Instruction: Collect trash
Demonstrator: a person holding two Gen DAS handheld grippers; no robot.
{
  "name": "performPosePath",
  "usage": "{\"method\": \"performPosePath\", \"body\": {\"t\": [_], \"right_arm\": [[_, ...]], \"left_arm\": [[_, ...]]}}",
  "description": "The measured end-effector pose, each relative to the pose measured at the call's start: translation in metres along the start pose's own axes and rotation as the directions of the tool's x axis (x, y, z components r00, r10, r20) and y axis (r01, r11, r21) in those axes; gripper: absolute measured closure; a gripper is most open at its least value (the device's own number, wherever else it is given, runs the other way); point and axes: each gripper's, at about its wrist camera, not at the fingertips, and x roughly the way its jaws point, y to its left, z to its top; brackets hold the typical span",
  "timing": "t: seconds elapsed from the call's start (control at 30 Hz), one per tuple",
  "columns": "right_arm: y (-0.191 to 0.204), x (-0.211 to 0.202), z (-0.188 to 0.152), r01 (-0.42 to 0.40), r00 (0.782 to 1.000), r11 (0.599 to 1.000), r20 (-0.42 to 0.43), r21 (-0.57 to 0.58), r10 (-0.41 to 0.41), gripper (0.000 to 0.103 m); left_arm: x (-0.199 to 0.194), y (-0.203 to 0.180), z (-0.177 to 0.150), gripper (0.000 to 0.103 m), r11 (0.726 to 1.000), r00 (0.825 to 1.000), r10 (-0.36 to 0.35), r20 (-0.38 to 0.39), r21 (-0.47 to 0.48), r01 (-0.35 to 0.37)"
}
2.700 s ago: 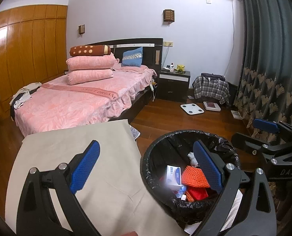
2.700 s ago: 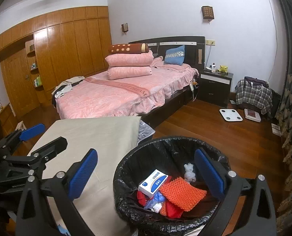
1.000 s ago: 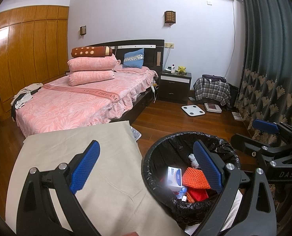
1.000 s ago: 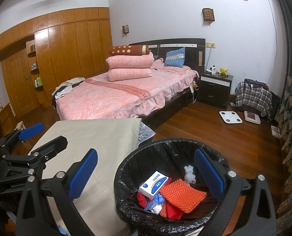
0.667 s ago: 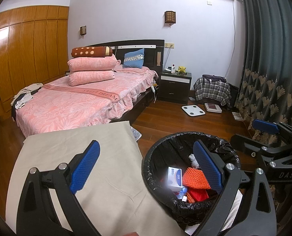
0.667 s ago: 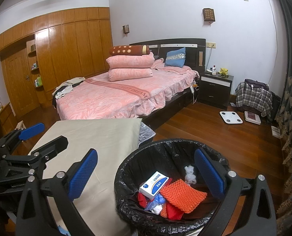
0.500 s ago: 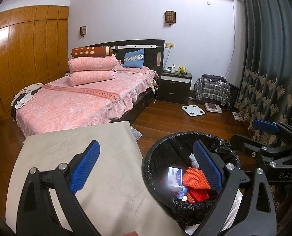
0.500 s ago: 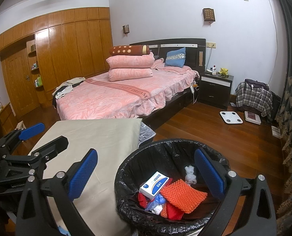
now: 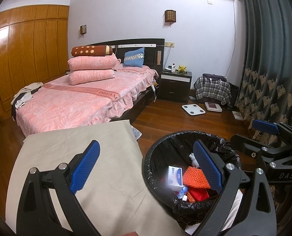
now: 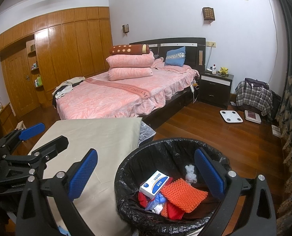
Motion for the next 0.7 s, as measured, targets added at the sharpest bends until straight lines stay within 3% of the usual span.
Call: {"method": "performPosePath", "body": {"t": [0.7], "right_arm": [[-0.0003, 0.0000, 0.0001, -0.001, 1.000, 1.000, -0.001, 0.000, 0.001, 0.006]], "left_arm": [[-0.0005, 0.0007, 0.0000, 0.010, 1.000, 1.000, 0.001, -0.003, 0.000, -0.001]]}}
